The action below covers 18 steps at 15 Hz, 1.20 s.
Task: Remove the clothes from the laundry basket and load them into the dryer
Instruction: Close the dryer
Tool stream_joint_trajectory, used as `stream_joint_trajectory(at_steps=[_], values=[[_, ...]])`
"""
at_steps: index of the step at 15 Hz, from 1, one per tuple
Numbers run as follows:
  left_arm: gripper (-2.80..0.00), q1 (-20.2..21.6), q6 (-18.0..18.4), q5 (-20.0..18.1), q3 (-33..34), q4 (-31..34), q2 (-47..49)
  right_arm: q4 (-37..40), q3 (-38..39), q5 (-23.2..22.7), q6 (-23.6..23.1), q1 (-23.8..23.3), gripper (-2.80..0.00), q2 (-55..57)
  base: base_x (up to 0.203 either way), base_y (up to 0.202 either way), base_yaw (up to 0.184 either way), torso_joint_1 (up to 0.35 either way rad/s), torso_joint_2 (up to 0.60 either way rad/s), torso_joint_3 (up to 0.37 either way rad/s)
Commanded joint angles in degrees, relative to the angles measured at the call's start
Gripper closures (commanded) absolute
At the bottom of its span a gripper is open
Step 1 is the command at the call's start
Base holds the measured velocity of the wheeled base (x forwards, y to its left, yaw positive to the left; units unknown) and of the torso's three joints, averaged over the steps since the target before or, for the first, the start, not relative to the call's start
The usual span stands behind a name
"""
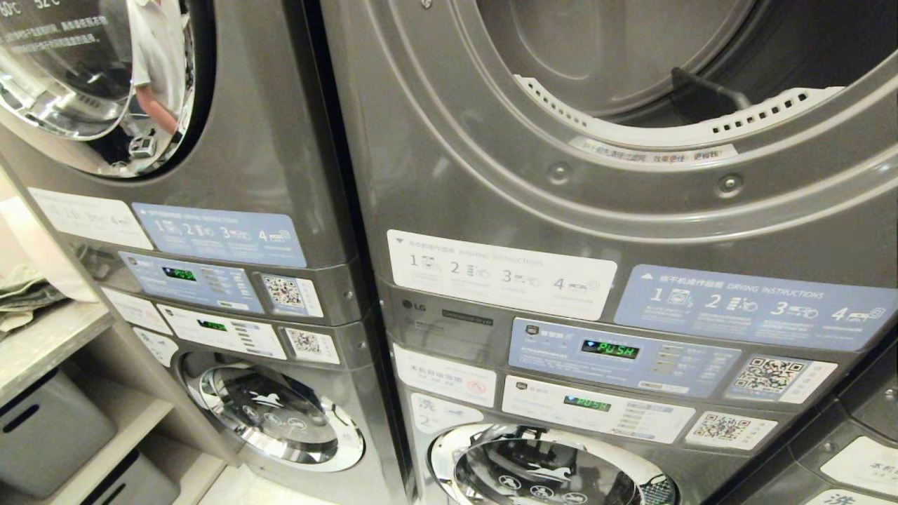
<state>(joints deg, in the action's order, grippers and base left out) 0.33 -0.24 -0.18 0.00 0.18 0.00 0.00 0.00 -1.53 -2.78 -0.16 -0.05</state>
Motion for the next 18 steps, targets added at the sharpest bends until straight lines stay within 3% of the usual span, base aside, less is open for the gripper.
stream_joint_trajectory(at_steps=[1,9,18], values=[[0.00,0.02,-0.02,0.01,0.00,-0.01,-0.09,0.18,0.00,0.04,-0.38,-0.02,0.00,0.05,0.000,0.000,0.000,0.000,0.00,0.000],[0.00,0.02,0.07,0.01,0.02,-0.07,-0.09,0.09,0.00,-0.13,-0.16,-0.02,0.00,0.05,0.000,0.000,0.000,0.000,0.00,0.000],[0.00,0.02,0.20,-0.04,0.00,-0.09,-0.02,0.18,0.00,-0.14,-0.47,-0.02,0.00,0.05,-0.167,0.000,0.001,-0.002,0.00,0.001]])
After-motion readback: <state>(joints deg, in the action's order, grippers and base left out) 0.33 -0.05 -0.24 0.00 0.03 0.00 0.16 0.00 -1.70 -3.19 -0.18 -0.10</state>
